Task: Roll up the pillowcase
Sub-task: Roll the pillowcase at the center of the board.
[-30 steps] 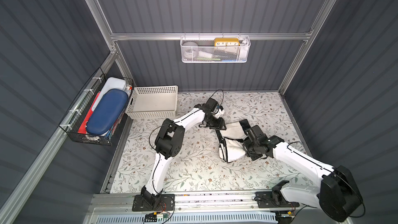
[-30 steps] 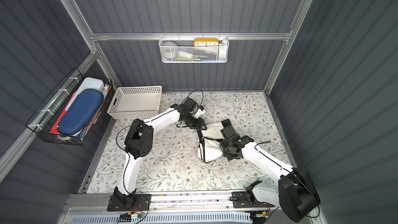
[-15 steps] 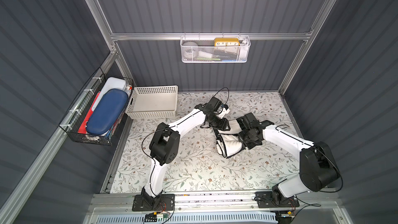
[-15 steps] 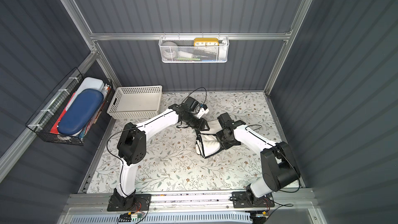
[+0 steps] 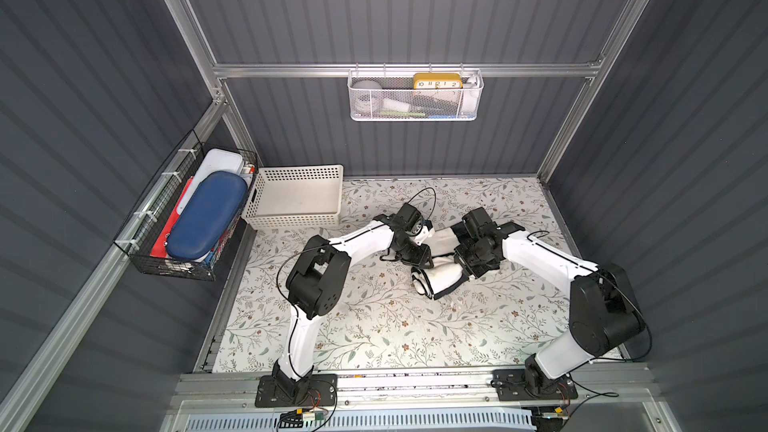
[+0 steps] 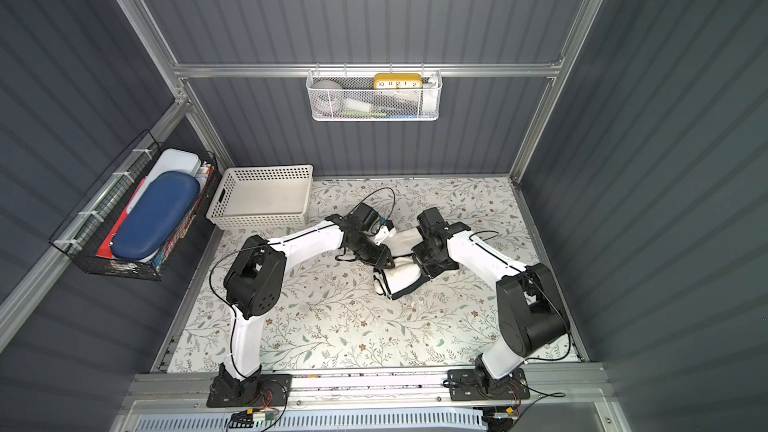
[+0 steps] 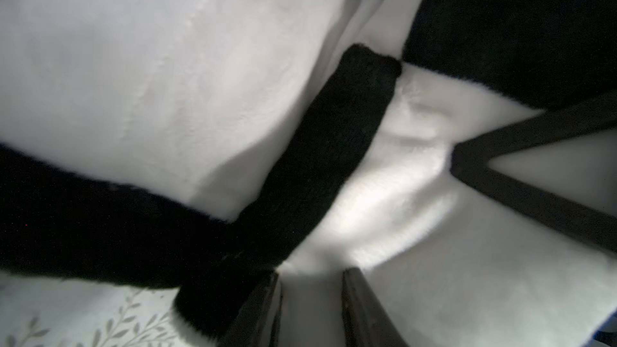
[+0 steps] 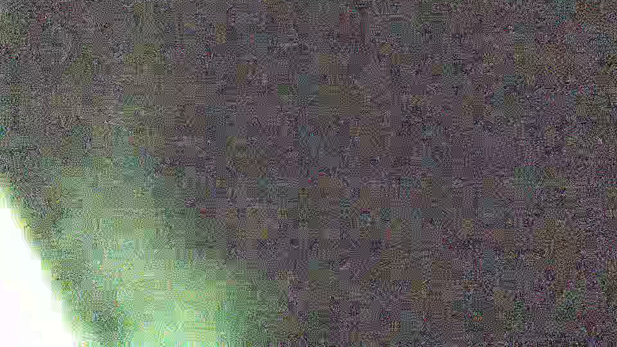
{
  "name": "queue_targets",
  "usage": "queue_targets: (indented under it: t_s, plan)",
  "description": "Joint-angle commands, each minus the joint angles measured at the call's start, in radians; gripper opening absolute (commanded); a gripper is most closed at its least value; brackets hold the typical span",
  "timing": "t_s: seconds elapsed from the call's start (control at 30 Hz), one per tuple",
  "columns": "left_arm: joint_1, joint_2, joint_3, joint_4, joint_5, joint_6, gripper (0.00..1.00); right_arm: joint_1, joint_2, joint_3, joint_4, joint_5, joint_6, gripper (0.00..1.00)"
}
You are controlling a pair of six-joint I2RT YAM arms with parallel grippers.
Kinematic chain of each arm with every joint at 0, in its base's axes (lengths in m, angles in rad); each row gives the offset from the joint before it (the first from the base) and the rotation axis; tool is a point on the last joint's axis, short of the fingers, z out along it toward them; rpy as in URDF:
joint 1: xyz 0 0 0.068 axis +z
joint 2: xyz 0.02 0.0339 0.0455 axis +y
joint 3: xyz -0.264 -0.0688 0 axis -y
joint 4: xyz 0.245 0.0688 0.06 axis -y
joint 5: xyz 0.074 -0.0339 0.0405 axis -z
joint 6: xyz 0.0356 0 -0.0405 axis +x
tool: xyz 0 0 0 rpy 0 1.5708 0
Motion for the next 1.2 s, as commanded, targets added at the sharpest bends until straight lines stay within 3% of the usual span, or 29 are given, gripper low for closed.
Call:
queue_targets:
  t_s: [0.0, 0.13, 0.37, 0.5, 0.67, 0.97, 1.17]
  plan:
    - [0.029, 0.057, 0.004, -0.033, -0.003, 0.029, 0.35, -0.013, 0.007, 0.056, 0.022, 0.005, -0.028, 0.33]
    - [0.031, 0.103, 0.063, -0.068, 0.047, 0.051, 0.34, -0.039, 0.092, 0.109, 0.029, -0.064, -0.043, 0.43]
    - [0.034, 0.142, 0.181, -0.135, 0.05, 0.046, 0.38, -0.052, 0.15, 0.115, 0.143, -0.038, 0.006, 0.52]
    - [0.061, 0.124, 0.206, -0.148, 0.058, 0.013, 0.54, -0.068, 0.212, 0.181, 0.157, -0.066, -0.003, 0.54]
    - [0.09, 0.114, 0.17, -0.143, 0.065, 0.021, 0.55, -0.083, 0.247, 0.264, 0.132, -0.077, -0.019, 0.55]
    - [0.091, 0.158, 0.066, -0.086, 0.109, 0.04, 0.45, -0.099, 0.281, 0.368, 0.108, -0.202, -0.009, 0.68]
    - [0.091, 0.181, 0.095, -0.086, 0.122, 0.035, 0.43, -0.064, 0.324, 0.425, 0.109, -0.21, -0.005, 0.65]
